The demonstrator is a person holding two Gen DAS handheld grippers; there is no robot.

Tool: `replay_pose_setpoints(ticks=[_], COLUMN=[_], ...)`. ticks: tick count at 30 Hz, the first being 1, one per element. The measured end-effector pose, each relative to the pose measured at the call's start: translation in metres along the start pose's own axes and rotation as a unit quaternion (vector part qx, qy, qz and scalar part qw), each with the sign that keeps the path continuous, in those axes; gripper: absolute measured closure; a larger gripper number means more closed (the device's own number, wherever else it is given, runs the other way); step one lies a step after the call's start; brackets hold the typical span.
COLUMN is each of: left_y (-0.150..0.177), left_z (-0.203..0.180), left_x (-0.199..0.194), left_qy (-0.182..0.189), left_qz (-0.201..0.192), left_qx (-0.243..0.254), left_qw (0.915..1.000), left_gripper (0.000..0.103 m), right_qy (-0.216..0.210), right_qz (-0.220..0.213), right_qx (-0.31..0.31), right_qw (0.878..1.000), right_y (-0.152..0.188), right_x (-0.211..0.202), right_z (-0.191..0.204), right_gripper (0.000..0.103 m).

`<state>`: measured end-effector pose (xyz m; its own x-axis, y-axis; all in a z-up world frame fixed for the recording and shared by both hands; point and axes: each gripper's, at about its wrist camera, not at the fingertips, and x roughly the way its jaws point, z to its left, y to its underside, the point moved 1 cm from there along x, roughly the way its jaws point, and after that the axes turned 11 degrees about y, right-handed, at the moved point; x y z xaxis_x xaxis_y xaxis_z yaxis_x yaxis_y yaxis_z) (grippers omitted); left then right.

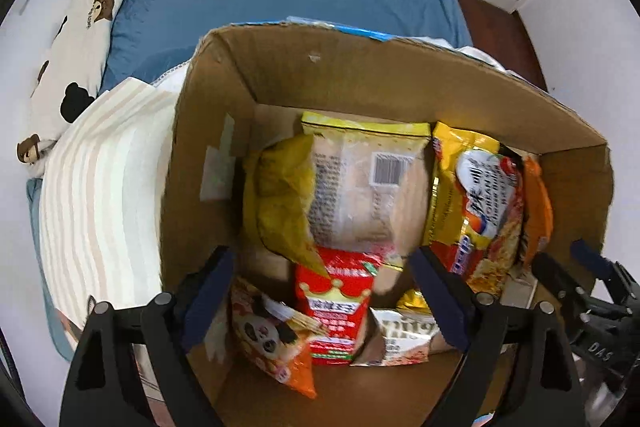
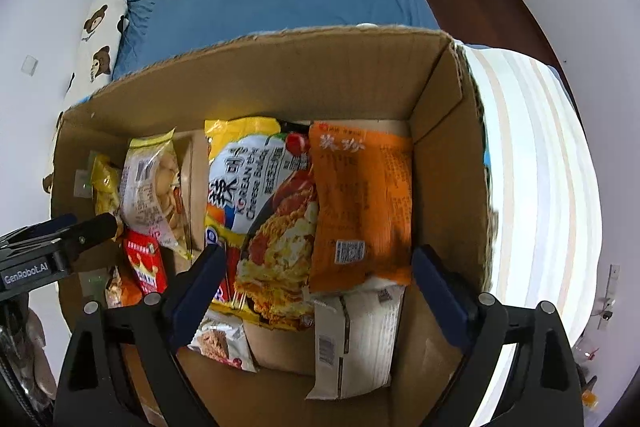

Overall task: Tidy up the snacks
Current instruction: 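Carry both bags into the box and open both tools, then grasp the candy-ball bag with left tool while right tool grasps the brown cookie pack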

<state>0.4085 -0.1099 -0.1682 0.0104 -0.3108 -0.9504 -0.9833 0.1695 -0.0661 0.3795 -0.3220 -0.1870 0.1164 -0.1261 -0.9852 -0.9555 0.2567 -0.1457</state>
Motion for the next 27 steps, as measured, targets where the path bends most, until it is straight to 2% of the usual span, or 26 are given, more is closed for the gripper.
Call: replay_pose_setpoints(ticks=[3,10,17,21,27], left_y=[0.015,0.053,0.099,0.123,0.159], left_z=[-0.007,-0.026,-0.044,-0.051,-0.056], left_x=[-0.005,-0.026,-0.062,-0.085,-0.115], left_qy=[-0.007,-0.023,-0.042,-0.054,-0.052], left_qz=[-0.022,-0.080,-0.149,-0.188,-0.221], left_qx=[0.010,0.037,0.070,0.085,0.102], left_qw=[0.9997,0.9958,0.9855,0.9769,0.9685], left_gripper=[0.013,0.013,0.013,0.013,0.013], right_qy=[0.016,0.024,0.027,0.027,0.016], right_qz=[-0.018,-0.056,-0.102,-0.134,-0.166], right_qx=[-0.007,-0.012,-0.010,-0.005,-0.005], right_qw=[1.000,0.998,0.994,0.991,0.986], right_y=[0.011,0.048,0.084,0.107,0.138], right_x=[-0.008,-0.033,-0.070,-0.096,-0.130], right_z=[0.003,0.005,0.002,-0.002,-0.004], right_gripper=[0.007,0.007,0.007,0.007,0.007])
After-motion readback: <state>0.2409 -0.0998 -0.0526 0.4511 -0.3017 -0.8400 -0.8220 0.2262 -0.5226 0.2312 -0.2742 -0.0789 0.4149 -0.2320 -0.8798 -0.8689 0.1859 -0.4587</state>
